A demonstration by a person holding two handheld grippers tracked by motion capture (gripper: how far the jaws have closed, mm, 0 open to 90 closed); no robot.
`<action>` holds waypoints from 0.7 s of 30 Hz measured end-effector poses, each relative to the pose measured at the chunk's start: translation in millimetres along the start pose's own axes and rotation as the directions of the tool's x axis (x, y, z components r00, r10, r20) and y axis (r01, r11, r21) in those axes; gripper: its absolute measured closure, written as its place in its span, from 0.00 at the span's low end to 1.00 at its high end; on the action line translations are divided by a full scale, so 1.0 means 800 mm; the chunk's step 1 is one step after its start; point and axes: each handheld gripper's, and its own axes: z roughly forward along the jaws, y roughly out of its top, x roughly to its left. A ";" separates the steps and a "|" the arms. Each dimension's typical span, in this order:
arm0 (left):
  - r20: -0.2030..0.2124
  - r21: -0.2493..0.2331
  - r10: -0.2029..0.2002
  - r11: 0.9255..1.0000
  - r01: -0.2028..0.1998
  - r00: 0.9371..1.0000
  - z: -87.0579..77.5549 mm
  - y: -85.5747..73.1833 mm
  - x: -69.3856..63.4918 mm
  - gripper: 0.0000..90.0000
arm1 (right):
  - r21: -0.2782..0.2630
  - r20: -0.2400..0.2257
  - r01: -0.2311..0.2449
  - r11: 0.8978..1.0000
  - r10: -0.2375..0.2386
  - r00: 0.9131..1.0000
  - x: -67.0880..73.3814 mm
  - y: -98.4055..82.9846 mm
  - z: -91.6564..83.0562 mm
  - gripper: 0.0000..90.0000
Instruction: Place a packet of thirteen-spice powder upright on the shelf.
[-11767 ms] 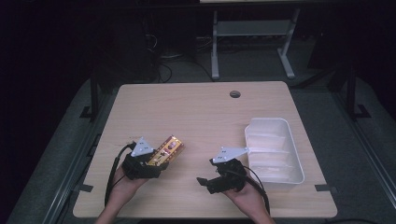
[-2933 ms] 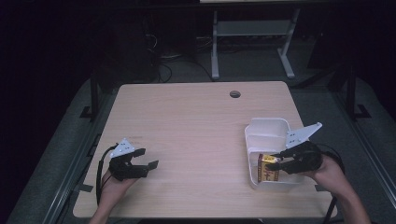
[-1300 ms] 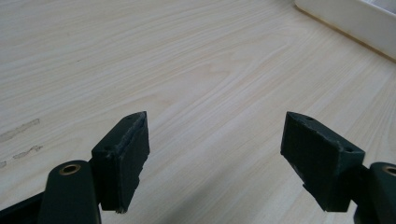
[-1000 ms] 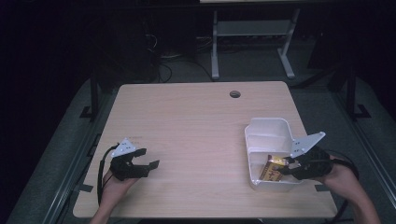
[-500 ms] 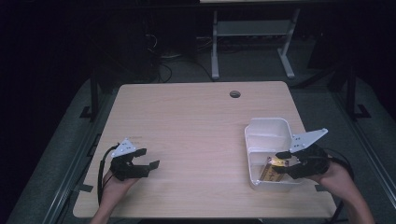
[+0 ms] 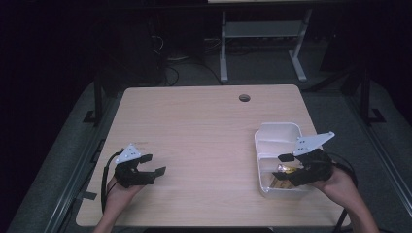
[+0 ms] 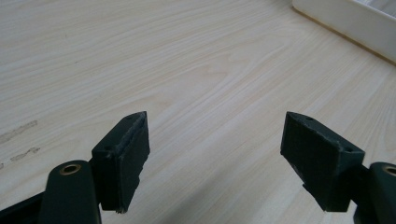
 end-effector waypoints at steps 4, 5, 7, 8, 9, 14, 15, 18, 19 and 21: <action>0.001 0.001 0.000 1.000 0.000 1.000 0.000 0.000 0.000 0.26 | -0.031 0.004 -0.006 0.999 0.007 1.000 0.008 0.011 0.003 0.39; 0.001 0.001 0.000 1.000 0.000 1.000 0.000 0.000 0.000 0.26 | -0.031 0.004 -0.006 0.999 0.007 1.000 0.008 0.011 0.003 0.39; 0.001 0.001 -0.001 1.000 0.001 1.000 0.001 0.000 0.000 0.26 | -0.039 0.004 -0.013 0.999 0.013 1.000 0.011 0.015 0.005 0.38; 0.002 0.001 -0.001 1.000 0.001 1.000 0.000 0.000 0.000 0.26 | -0.043 0.001 -0.018 0.999 0.018 1.000 0.013 0.017 0.006 0.37; 0.002 0.002 0.001 1.000 -0.001 1.000 0.000 0.000 0.000 0.26 | -0.050 -0.002 -0.019 0.999 0.019 1.000 0.014 0.020 0.008 0.36; 0.001 0.002 0.004 1.000 -0.004 1.000 -0.001 0.000 0.000 0.25 | -0.079 -0.007 -0.029 0.996 0.029 1.000 0.028 0.033 0.021 0.33; 0.001 0.002 0.004 1.000 -0.004 1.000 -0.001 0.000 0.000 0.25 | -0.079 -0.007 -0.029 0.996 0.029 1.000 0.028 0.033 0.021 0.33; 0.001 0.000 0.004 1.000 -0.004 1.000 -0.002 0.000 0.001 0.25 | -0.087 -0.013 -0.029 0.996 0.028 1.000 0.035 0.041 0.029 0.32; 0.000 0.000 0.004 1.000 -0.004 1.000 -0.002 0.000 0.001 0.25 | -0.090 -0.017 -0.029 0.996 0.028 0.999 0.037 0.044 0.031 0.32; 0.000 -0.002 0.004 1.000 -0.004 1.000 -0.002 0.000 0.001 0.25 | -0.096 -0.017 -0.029 0.995 0.028 0.999 0.044 0.052 0.039 0.31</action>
